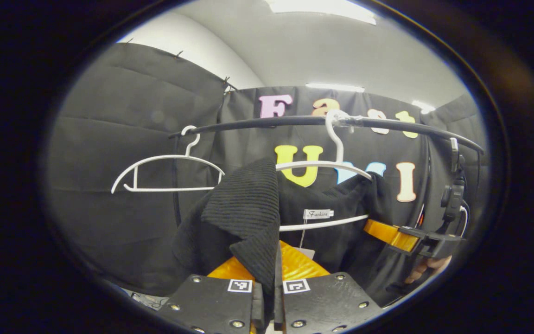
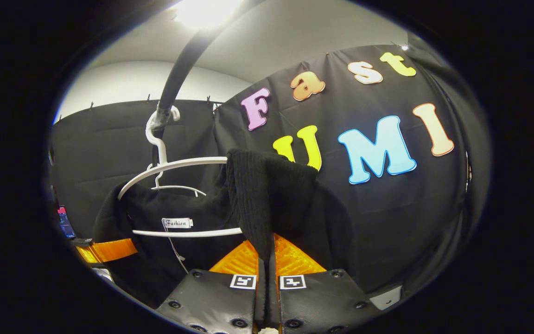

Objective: Grasp the clothes on the hanger with both hands and then place them into the laundry hamper below.

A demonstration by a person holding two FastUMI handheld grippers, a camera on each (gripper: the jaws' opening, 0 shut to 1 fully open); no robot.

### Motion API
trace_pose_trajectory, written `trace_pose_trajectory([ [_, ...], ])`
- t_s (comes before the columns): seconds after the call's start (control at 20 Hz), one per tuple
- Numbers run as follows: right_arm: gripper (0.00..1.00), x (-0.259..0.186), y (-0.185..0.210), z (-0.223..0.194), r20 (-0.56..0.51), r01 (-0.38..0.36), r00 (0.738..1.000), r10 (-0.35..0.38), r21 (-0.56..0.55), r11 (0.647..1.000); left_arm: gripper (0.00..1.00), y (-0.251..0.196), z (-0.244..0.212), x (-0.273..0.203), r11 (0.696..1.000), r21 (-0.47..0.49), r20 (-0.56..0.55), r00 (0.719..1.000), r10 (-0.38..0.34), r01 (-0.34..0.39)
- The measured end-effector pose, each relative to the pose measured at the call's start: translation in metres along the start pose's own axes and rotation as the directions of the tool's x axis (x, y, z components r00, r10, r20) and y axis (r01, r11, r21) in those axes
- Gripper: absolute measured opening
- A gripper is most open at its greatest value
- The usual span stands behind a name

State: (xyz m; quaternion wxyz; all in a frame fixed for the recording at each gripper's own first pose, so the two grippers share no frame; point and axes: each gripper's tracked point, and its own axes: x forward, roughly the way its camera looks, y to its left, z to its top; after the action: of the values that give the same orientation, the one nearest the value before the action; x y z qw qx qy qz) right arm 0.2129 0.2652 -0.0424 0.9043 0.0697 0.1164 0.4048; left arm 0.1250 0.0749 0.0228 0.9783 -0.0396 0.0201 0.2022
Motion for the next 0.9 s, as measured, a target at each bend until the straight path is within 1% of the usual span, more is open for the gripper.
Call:
trace_pose_trajectory([
  [0.05,0.04,0.000,-0.001,0.001,-0.001,0.005,1.000,-0.005,-0.001,1.000,0.10,0.005,-0.002,0.002,1.000,-0.001,0.013,1.000,0.018,-0.018],
  [0.1,0.05,0.000,0.000,0.000,-0.003,0.006,1.000,-0.006,-0.001,1.000,0.02,0.001,-0.002,0.006,1.000,-0.025,0.001,1.000,-0.002,0.002],
  [0.15,0.05,-0.001,0.001,0.002,0.000,0.003,1.000,-0.003,-0.004,1.000,0.00,0.001,-0.004,0.002,0.999,-0.044,-0.001,1.000,-0.007,0.007],
  [0.25,0.05,-0.003,0.002,0.002,0.001,0.001,1.000,-0.001,-0.011,1.000,0.02,0.003,-0.003,0.001,0.998,-0.061,0.000,1.000,-0.020,0.020],
  [0.4,0.05,-0.007,-0.003,0.006,0.011,0.025,1.000,-0.025,-0.013,1.000,0.02,0.006,0.003,-0.006,0.997,-0.064,0.012,0.999,-0.034,0.035],
  [0.55,0.04,-0.006,-0.009,0.017,0.042,0.035,0.999,-0.035,-0.018,0.999,0.01,0.005,0.013,-0.012,0.993,-0.104,0.028,0.998,-0.055,0.058],
  [0.6,0.01,-0.011,-0.012,0.017,0.041,0.044,0.998,-0.043,-0.021,0.999,0.02,0.008,0.016,-0.014,0.992,-0.113,0.033,0.998,-0.057,0.060],
  [0.75,0.01,-0.014,-0.024,0.024,0.055,0.076,0.996,-0.075,-0.021,0.997,0.02,0.017,0.027,-0.021,0.991,-0.115,0.053,0.997,-0.055,0.061],
  [0.8,0.00,-0.015,-0.026,0.026,0.061,0.089,0.994,-0.088,-0.021,0.996,0.01,0.021,0.032,-0.023,0.992,-0.110,0.060,0.997,-0.052,0.058],
  [0.85,0.01,-0.015,-0.031,0.028,0.068,0.102,0.993,-0.100,-0.019,0.995,0.00,0.025,0.036,-0.024,0.993,-0.106,0.069,0.996,-0.047,0.054],
  [0.9,0.01,-0.014,-0.034,0.029,0.073,0.114,0.991,-0.113,-0.018,0.993,0.01,0.029,0.039,-0.025,0.993,-0.103,0.075,0.996,-0.043,0.051],
])
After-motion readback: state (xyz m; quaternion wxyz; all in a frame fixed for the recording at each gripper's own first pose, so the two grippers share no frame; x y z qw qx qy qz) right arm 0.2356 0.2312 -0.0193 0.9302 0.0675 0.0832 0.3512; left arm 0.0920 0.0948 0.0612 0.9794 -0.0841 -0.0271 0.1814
